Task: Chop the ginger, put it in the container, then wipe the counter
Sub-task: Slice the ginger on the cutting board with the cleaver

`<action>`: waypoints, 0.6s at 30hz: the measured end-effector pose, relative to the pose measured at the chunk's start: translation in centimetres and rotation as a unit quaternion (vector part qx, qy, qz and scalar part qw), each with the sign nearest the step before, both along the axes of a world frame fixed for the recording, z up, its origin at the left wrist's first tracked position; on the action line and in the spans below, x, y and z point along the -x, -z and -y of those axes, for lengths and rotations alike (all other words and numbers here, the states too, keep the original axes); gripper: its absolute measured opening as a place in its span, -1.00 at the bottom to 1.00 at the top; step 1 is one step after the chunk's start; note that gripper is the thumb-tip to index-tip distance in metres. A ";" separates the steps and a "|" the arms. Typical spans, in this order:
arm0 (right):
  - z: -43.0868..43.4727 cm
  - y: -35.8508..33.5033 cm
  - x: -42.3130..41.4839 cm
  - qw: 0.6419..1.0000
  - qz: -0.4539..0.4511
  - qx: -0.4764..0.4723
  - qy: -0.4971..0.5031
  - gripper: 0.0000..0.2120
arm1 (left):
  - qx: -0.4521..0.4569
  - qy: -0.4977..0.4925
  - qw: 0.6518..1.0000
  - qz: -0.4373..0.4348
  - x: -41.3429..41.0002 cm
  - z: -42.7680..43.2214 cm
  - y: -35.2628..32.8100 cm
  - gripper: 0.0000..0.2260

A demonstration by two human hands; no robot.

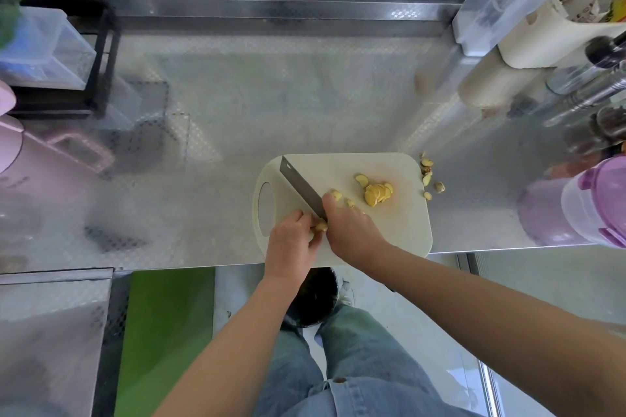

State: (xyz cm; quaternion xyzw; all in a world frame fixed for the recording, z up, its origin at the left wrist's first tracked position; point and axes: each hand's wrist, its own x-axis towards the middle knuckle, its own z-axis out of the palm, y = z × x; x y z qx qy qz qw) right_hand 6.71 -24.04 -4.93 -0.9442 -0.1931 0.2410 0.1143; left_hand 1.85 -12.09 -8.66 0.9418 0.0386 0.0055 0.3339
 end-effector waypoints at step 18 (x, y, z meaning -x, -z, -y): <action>2.0 -2.0 -0.1 0.999 0.006 -0.022 -0.037 -0.77 | 0.012 -0.050 0.998 -0.035 -0.6 0.2 -0.3 -0.88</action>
